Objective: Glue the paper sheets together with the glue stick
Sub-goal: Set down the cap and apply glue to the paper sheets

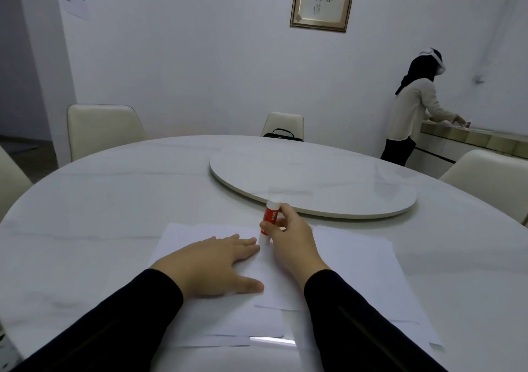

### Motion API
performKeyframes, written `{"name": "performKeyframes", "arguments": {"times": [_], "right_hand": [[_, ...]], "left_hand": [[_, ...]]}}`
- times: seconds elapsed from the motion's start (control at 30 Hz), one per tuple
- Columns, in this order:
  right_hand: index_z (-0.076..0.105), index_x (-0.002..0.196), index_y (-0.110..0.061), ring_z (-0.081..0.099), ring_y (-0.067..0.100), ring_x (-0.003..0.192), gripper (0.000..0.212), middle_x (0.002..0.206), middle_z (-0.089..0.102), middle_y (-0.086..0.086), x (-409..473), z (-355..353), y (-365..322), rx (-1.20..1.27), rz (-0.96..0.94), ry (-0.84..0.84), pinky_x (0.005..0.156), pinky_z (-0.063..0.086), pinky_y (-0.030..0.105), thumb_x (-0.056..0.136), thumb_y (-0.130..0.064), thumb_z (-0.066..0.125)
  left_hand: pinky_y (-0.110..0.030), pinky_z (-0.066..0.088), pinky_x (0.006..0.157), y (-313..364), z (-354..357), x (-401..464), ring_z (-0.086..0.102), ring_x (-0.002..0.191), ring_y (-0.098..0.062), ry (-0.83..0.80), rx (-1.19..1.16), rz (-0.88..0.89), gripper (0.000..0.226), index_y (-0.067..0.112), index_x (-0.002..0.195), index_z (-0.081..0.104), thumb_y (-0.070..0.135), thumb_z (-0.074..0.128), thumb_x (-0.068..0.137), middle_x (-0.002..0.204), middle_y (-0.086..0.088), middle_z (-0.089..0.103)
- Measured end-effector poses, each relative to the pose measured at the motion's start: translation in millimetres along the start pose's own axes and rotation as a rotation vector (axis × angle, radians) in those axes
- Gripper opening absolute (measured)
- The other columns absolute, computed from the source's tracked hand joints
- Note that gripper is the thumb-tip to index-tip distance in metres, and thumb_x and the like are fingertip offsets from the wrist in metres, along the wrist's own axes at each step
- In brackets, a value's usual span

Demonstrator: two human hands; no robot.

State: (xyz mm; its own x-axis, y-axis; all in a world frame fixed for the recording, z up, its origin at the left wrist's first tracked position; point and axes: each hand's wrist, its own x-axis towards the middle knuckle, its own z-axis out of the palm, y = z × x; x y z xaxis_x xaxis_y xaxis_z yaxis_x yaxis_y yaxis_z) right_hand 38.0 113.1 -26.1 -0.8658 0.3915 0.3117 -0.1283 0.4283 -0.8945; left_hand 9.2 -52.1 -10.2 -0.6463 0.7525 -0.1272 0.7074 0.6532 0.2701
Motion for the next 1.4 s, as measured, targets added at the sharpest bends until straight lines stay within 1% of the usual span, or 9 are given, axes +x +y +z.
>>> {"name": "performKeyframes", "arguments": {"times": [0.17,0.4,0.5,0.6,0.77,0.93,1.1,1.23,1.4], "right_hand": [[0.054,0.081,-0.027,0.054,-0.004,0.067,0.014,0.082,0.063,-0.009,1.4,0.3,2.9,0.000,0.004,0.003,0.056,0.035,0.008,0.087,-0.015,0.059],[0.057,0.089,-0.025,0.056,-0.014,0.066,0.011,0.082,0.063,-0.014,2.6,-1.4,5.1,0.019,-0.004,0.003,0.055,0.037,0.003,0.088,-0.014,0.058],[0.058,0.088,-0.027,0.060,-0.005,0.075,0.012,0.086,0.065,-0.012,0.8,-2.9,4.3,0.066,0.001,0.019,0.062,0.039,0.007,0.088,-0.015,0.059],[0.059,0.086,-0.024,0.064,0.011,0.089,0.008,0.094,0.070,-0.003,-1.3,-6.5,4.4,0.234,0.025,0.086,0.076,0.045,0.022,0.087,-0.016,0.059],[0.058,0.083,-0.023,0.058,0.007,0.073,0.008,0.080,0.066,-0.008,-2.5,-8.7,6.3,0.342,0.076,0.125,0.069,0.042,0.022,0.087,-0.016,0.060],[0.061,0.084,-0.024,0.059,0.007,0.071,0.013,0.082,0.066,-0.004,-1.8,-5.4,5.3,0.332,0.108,0.090,0.069,0.042,0.022,0.083,-0.011,0.062],[0.062,0.085,-0.026,0.055,0.010,0.070,0.012,0.082,0.060,-0.002,-0.5,-6.2,8.8,0.386,0.147,0.108,0.065,0.042,0.024,0.086,-0.014,0.060],[0.064,0.085,-0.025,0.055,0.012,0.070,0.009,0.075,0.064,-0.006,2.0,-7.4,11.9,0.464,0.182,0.127,0.068,0.043,0.026,0.086,-0.016,0.063],[0.064,0.090,-0.022,0.046,0.004,0.051,0.009,0.055,0.059,-0.015,2.6,-11.9,14.3,0.630,0.199,0.149,0.050,0.038,0.016,0.086,-0.013,0.065]], "left_hand": [[-0.034,-0.001,0.117,0.4,-0.9,3.0,-0.002,0.143,0.002,-0.028,0.111,-0.006,0.079,0.045,0.146,0.010,0.072,0.042,0.079,0.154,0.029,0.003],[-0.039,-0.004,0.116,1.5,-2.0,4.7,0.000,0.144,0.000,-0.052,0.160,-0.016,0.080,0.043,0.147,0.009,0.072,0.040,0.080,0.154,0.028,0.002],[-0.037,-0.005,0.117,-1.7,-1.1,2.8,-0.002,0.143,0.002,-0.060,0.123,-0.013,0.080,0.044,0.147,0.007,0.072,0.040,0.080,0.154,0.029,0.000],[-0.035,-0.004,0.117,-5.2,1.0,1.4,-0.003,0.142,0.003,-0.041,0.081,0.001,0.081,0.046,0.147,0.007,0.073,0.041,0.079,0.153,0.030,0.000],[-0.027,0.000,0.113,-10.1,-1.1,4.6,0.002,0.142,0.002,-0.012,-0.026,-0.018,0.078,0.045,0.146,0.014,0.069,0.047,0.080,0.153,0.028,0.006],[-0.015,0.003,0.108,-13.8,-3.8,24.1,0.008,0.143,0.000,0.147,-0.239,0.037,0.048,0.033,0.148,0.019,0.032,0.030,0.101,0.156,0.017,0.014],[-0.024,-0.004,0.113,-13.5,1.9,38.1,0.005,0.143,0.001,0.054,-0.214,0.111,0.049,0.040,0.146,0.018,0.021,0.022,0.101,0.154,0.022,0.014],[-0.014,-0.009,0.103,-18.5,4.5,38.8,-0.004,0.137,0.008,0.031,-0.196,0.094,0.050,0.046,0.145,0.014,0.024,0.019,0.101,0.147,0.031,0.007],[-0.028,-0.005,0.116,-21.6,5.8,39.0,0.000,0.144,-0.002,0.025,-0.068,0.088,0.049,0.038,0.147,0.016,0.022,0.019,0.101,0.156,0.019,0.006]]}}
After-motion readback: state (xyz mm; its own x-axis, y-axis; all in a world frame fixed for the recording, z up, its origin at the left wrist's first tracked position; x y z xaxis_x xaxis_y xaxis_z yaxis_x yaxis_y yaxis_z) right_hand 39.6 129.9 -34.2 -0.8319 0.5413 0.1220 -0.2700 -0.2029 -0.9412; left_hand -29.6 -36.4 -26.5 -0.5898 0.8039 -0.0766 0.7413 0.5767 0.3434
